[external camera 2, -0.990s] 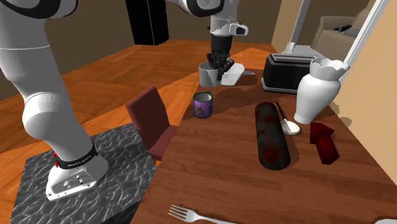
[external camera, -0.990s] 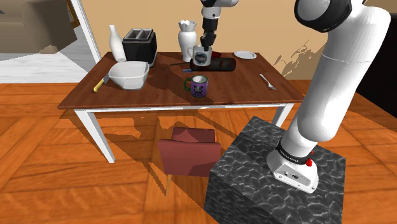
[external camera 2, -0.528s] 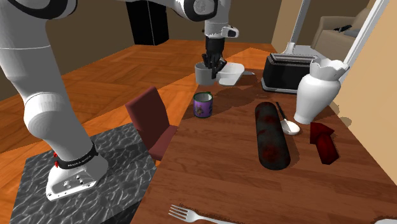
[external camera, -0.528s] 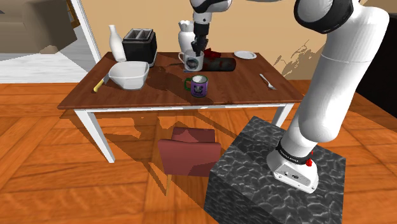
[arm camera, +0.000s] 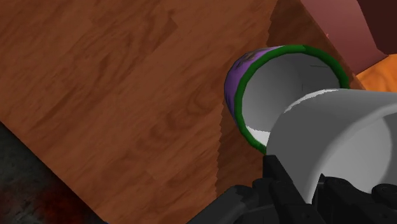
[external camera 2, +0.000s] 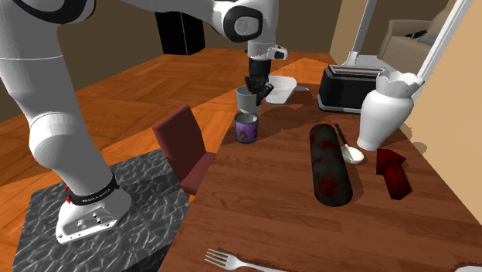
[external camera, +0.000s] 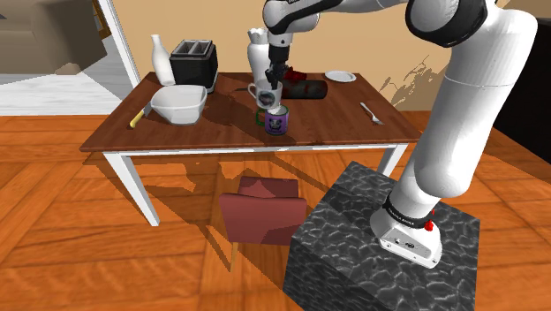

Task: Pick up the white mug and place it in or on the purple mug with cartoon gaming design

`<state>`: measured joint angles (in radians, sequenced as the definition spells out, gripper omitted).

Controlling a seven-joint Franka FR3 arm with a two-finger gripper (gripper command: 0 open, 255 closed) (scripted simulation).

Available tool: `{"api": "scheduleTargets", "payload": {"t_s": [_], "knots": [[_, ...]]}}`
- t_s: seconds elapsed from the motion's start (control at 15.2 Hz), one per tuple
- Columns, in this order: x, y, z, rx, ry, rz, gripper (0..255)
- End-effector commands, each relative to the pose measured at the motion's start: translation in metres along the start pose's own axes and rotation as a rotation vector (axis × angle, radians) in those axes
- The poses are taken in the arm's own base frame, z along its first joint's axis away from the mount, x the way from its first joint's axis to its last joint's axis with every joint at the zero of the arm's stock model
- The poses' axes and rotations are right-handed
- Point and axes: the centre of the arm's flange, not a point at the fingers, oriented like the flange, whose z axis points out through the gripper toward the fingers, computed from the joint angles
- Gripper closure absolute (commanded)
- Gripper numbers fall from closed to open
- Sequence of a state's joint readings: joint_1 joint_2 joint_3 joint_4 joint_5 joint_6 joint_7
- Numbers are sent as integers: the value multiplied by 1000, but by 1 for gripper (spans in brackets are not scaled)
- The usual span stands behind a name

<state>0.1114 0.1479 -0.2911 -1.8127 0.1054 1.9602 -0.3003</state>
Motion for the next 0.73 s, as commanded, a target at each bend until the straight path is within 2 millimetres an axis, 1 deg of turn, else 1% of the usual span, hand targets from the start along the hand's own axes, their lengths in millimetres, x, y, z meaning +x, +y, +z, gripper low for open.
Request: {"api": "scheduleTargets", "payload": {"t_s": [0.0, 0.13, 0.2, 0.66], "knots": [[1, 1, 11, 0, 1, 0, 255], [1, 2, 21, 0, 1, 0, 255], [1, 2, 23, 0, 1, 0, 255], [1, 2, 23, 0, 1, 0, 255]]}}
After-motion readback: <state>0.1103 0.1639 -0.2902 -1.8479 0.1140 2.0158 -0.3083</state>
